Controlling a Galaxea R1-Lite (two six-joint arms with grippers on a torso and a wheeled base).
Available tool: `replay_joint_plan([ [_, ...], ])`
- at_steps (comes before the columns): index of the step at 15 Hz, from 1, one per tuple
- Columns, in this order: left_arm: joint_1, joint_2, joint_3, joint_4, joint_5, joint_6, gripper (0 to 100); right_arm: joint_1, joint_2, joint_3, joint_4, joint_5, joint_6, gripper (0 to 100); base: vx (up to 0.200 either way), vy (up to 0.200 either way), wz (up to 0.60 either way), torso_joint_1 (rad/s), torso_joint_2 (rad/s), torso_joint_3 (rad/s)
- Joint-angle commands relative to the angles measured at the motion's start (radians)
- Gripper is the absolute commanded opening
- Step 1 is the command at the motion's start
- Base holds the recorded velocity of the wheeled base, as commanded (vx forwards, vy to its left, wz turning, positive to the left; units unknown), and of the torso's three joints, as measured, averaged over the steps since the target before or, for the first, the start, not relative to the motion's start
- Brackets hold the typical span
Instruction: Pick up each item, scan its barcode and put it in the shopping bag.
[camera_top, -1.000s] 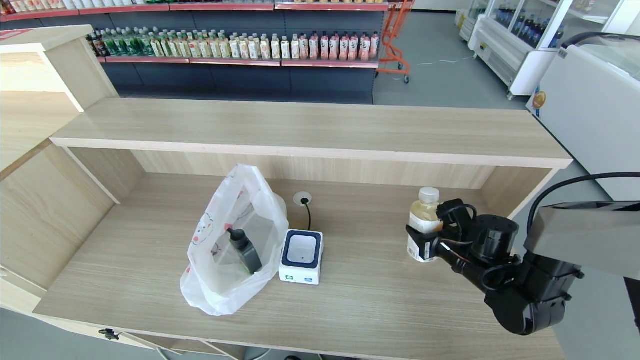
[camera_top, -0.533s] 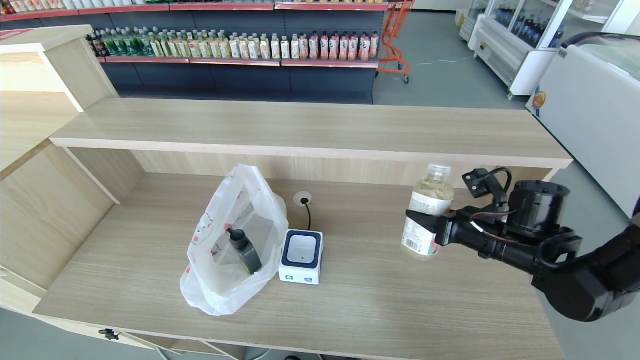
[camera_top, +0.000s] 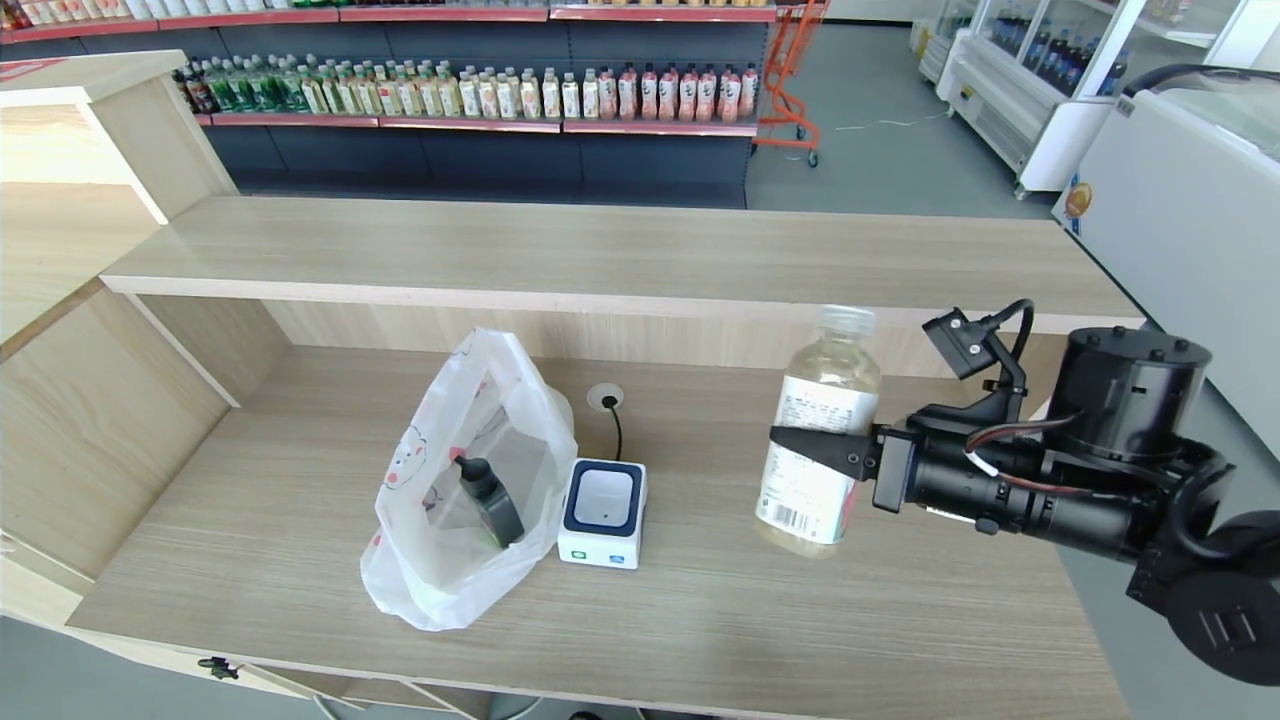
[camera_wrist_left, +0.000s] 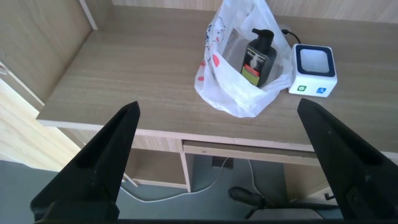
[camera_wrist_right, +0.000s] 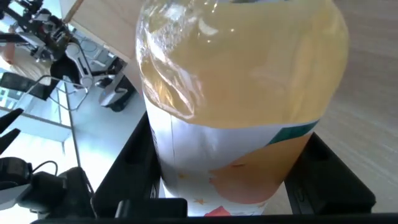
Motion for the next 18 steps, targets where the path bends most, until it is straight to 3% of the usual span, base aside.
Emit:
replay_joint_plan([
  [1,0.000,0.000,0.000,0.000,0.000,0.000,100,0.032,-0.016,0.004,-0.002,0.035,0.018,0,0.000,0.000,0.00,0.000,0.00,0.000],
  [3,0.000,0.000,0.000,0.000,0.000,0.000,100,0.039,-0.024,0.018,-0.001,0.113,0.029,0,0.000,0.000,0.00,0.000,0.00,0.000],
  [7,0.000,0.000,0.000,0.000,0.000,0.000,100,0.087,-0.041,0.032,0.005,0.156,0.032,0,0.000,0.000,0.00,0.000,0.00,0.000],
  [18,0.000,0.000,0.000,0.000,0.000,0.000,100,0.107,-0.076,0.064,0.022,0.164,0.029,0,0.000,0.000,0.00,0.000,0.00,0.000],
])
